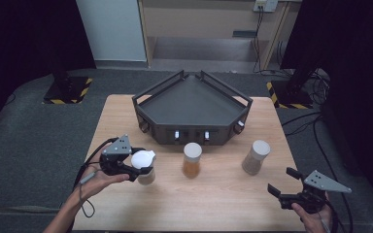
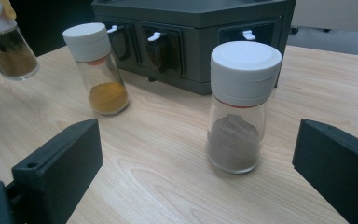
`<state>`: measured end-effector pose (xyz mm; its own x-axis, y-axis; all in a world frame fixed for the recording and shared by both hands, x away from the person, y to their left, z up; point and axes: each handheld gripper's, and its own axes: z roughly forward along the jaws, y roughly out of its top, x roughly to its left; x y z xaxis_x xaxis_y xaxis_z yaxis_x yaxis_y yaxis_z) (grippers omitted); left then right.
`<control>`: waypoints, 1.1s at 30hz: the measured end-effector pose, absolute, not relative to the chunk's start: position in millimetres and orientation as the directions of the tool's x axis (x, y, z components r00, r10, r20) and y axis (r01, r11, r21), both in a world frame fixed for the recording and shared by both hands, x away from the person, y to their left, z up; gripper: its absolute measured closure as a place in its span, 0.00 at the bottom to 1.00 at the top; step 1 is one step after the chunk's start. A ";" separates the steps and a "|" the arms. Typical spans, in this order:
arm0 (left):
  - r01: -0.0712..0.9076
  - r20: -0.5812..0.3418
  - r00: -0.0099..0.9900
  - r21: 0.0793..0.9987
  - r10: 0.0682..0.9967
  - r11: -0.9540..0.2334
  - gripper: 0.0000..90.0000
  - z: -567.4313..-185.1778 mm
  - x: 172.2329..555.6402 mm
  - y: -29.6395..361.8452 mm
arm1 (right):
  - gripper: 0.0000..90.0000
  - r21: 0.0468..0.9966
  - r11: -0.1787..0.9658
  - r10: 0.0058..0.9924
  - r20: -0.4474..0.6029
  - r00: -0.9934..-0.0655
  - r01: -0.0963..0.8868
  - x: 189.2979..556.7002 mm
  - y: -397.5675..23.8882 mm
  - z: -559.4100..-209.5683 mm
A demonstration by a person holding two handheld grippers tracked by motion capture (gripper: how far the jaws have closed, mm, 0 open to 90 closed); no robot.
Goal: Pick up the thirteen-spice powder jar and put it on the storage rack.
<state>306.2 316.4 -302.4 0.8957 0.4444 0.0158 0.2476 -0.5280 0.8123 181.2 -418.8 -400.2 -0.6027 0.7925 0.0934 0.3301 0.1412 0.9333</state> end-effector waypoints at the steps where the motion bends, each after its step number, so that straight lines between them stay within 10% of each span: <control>1: 0.248 0.016 0.895 0.812 0.445 -0.529 0.33 -300.5 307.2 315.7 | 0.02 0.934 0.140 0.793 0.093 -0.603 0.328 181.2 -419.1 -400.4; 33: 0.202 0.075 0.893 0.814 0.444 -0.545 0.33 -221.0 355.5 294.0 | 0.02 0.929 0.143 0.784 0.104 -0.611 0.341 183.3 -420.0 -400.4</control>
